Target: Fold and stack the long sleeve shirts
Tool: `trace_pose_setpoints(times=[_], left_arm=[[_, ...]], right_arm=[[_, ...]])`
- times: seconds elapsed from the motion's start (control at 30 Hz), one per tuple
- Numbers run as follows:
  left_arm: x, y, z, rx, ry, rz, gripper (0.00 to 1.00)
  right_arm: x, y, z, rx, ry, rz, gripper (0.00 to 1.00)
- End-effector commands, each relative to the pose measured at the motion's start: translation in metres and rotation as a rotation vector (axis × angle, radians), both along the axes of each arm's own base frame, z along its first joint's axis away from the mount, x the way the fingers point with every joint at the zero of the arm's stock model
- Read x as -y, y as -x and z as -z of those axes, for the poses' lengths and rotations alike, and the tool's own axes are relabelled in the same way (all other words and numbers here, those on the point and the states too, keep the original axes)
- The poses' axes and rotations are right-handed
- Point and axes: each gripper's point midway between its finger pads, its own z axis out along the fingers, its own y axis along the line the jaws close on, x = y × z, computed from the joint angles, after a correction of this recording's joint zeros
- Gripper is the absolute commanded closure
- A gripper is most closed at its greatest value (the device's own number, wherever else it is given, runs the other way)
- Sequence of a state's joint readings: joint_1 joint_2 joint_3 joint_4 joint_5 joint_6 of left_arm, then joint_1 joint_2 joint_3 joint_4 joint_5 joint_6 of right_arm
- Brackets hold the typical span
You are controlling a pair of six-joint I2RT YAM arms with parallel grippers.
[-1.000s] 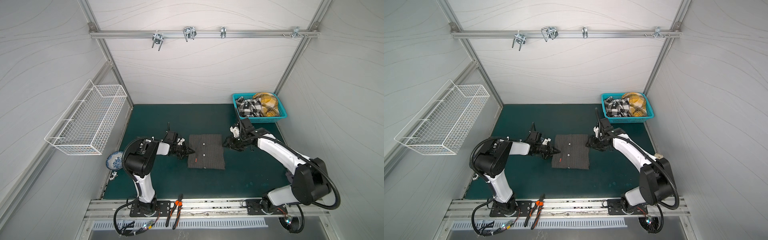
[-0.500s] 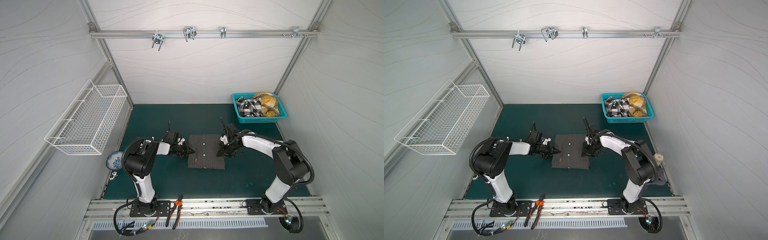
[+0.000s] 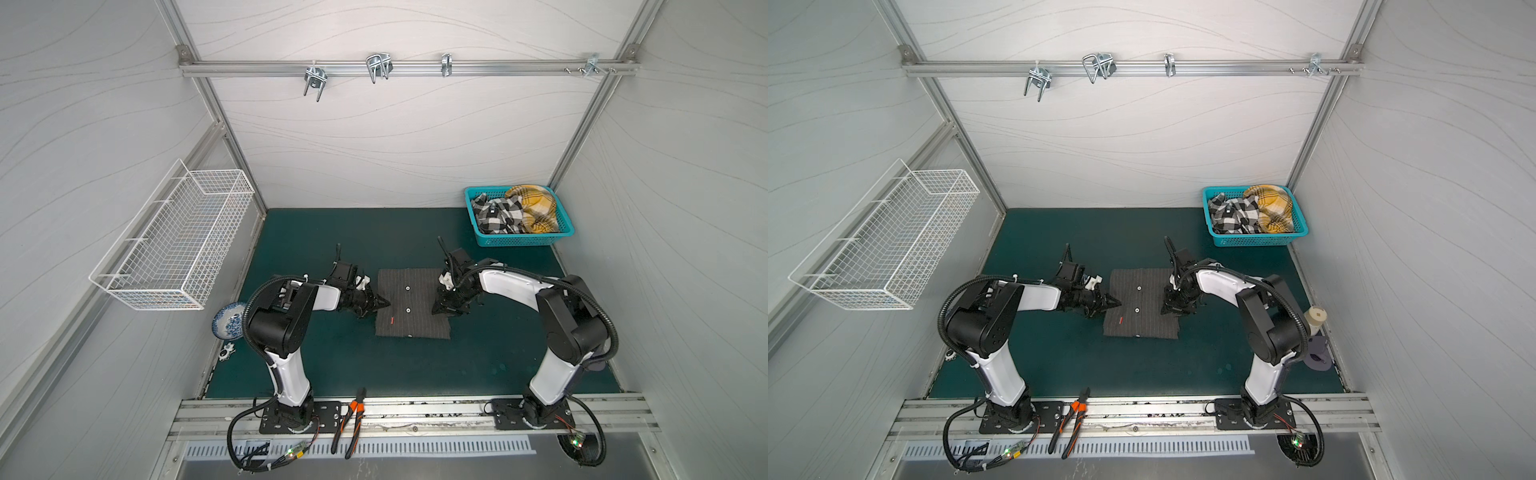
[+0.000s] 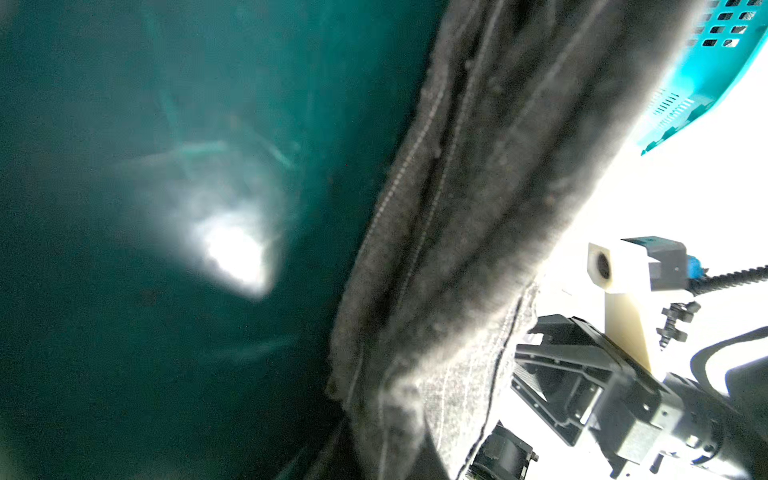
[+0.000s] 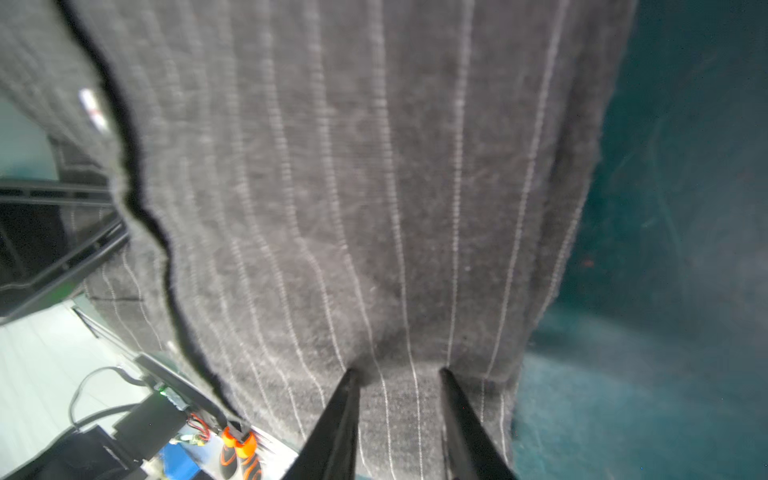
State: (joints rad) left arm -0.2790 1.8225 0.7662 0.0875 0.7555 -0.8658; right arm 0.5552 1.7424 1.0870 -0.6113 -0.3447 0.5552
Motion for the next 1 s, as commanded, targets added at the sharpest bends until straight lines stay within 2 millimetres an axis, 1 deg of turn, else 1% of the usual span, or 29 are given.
trace_pose_setpoints(times=[0.0, 0.1, 0.2, 0.4, 0.63, 0.8, 0.97], left_arm=[[-0.02, 0.035, 0.041, -0.155, -0.15, -0.025, 1.0], [-0.02, 0.035, 0.04, -0.146, -0.148, -0.027, 1.0], [-0.019, 0.034, 0.038, -0.141, -0.144, -0.025, 1.0], [-0.017, 0.032, 0.035, -0.124, -0.129, -0.025, 1.0], [-0.015, 0.027, 0.02, -0.065, -0.104, -0.029, 1.0], [-0.016, 0.027, 0.021, -0.065, -0.109, -0.03, 1.0], [-0.018, 0.026, 0.021, -0.064, -0.128, -0.031, 1.0]], right_arm=[[0.005, -0.002, -0.036, 0.077, 0.003, -0.002, 0.62], [0.01, 0.0, -0.051, 0.116, 0.002, 0.004, 0.61], [0.016, 0.002, -0.061, 0.146, 0.007, 0.01, 0.61], [0.024, 0.008, -0.073, 0.196, -0.004, 0.034, 0.6], [0.026, 0.01, -0.071, 0.2, -0.007, 0.037, 0.6], [0.025, 0.011, -0.064, 0.194, -0.007, 0.031, 0.6], [0.023, 0.01, -0.051, 0.167, 0.005, 0.015, 0.61]])
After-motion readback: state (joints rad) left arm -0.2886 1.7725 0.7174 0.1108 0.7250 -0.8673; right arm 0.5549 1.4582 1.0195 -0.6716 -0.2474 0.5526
